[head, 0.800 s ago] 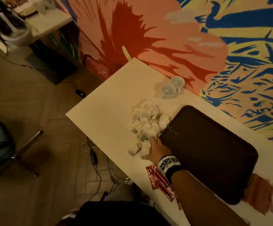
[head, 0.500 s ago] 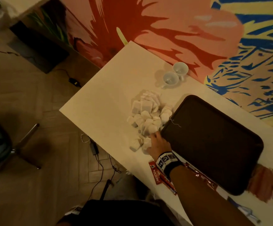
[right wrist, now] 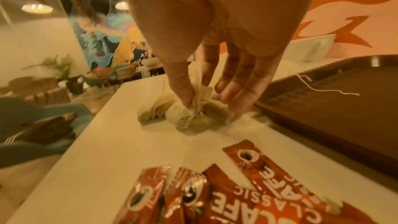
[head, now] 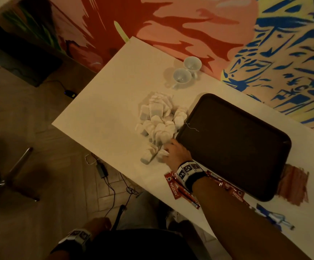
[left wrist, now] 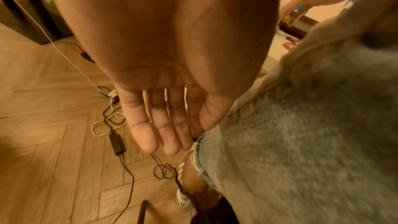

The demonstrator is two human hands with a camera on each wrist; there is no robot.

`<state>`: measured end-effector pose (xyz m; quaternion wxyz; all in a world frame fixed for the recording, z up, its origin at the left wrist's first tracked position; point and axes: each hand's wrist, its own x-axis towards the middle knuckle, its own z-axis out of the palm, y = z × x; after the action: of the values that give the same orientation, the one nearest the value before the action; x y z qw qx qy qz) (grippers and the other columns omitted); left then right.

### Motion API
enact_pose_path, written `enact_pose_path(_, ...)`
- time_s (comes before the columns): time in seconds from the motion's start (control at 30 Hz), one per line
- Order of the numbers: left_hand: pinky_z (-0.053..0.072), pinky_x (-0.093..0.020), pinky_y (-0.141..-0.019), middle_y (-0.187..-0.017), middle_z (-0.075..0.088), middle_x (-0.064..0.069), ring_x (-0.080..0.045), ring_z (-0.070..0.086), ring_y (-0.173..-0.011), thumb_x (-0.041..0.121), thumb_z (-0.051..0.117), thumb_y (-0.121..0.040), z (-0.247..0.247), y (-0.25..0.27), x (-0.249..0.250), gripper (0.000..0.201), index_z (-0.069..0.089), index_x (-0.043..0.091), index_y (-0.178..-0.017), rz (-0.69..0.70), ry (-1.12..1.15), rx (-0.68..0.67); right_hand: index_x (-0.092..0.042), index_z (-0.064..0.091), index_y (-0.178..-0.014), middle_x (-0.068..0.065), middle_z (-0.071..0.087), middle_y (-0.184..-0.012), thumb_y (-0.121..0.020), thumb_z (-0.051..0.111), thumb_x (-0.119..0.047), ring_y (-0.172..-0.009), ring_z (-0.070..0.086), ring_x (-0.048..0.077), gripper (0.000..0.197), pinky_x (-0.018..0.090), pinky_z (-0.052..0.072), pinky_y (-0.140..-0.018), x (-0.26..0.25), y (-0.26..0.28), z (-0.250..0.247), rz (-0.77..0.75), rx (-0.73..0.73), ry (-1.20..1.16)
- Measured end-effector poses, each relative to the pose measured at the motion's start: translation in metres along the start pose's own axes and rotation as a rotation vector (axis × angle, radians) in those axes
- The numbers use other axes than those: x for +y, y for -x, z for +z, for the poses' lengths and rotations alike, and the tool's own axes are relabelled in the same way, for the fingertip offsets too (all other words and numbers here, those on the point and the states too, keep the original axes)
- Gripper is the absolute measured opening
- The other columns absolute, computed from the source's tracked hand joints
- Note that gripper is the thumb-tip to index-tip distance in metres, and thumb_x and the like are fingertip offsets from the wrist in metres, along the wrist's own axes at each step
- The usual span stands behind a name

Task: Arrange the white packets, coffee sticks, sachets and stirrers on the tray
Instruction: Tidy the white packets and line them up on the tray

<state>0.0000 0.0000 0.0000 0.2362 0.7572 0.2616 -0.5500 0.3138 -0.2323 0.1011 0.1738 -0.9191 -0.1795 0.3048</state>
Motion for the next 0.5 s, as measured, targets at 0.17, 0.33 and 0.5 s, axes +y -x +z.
enact_pose_path(0.17, 0.048, -0.019, -0.084, -0.119, 0.063, 0.007, -0.009, 0.062, -0.102, 0.032, 0.048, -0.102, -0.026, 0.029, 0.007, 0.023, 0.059, 0.033, -0.122, 0.121, -0.122, 0.137, -0.024, 0.062, -0.093, -0.006, 0.059, -0.106, -0.085, 0.078, -0.025, -0.100, 0.060, 0.018, 0.018, 0.036, 0.054, -0.086, 0.010, 0.023, -0.013, 0.037, 0.097, -0.294)
enact_pose_path(0.33, 0.044, -0.017, -0.079, -0.112, 0.058, 0.012, -0.005, 0.058, -0.097, 0.037, 0.049, -0.103, -0.058, 0.060, 0.014, 0.020, 0.055, 0.035, -0.122, 0.266, -0.150, 0.334, -0.018, 0.071, -0.107, 0.000, 0.071, -0.104, -0.085, 0.077, -0.015, -0.099, 0.068, 0.022, 0.022, 0.041, 0.057, -0.087, 0.028, 0.056, -0.036, 0.059, 0.100, -0.777)
enact_pose_path(0.5, 0.053, -0.027, -0.079, -0.101, 0.063, 0.013, -0.006, 0.061, -0.087, 0.039, 0.051, -0.101, -0.109, 0.105, 0.044, 0.015, 0.053, 0.051, -0.109, 0.387, -0.127, 0.593, -0.007, 0.061, -0.098, 0.014, 0.072, -0.096, -0.088, 0.053, 0.006, -0.096, 0.070, 0.030, 0.017, 0.050, 0.056, -0.087, 0.040, 0.107, -0.054, -0.022, -0.039, -1.551)
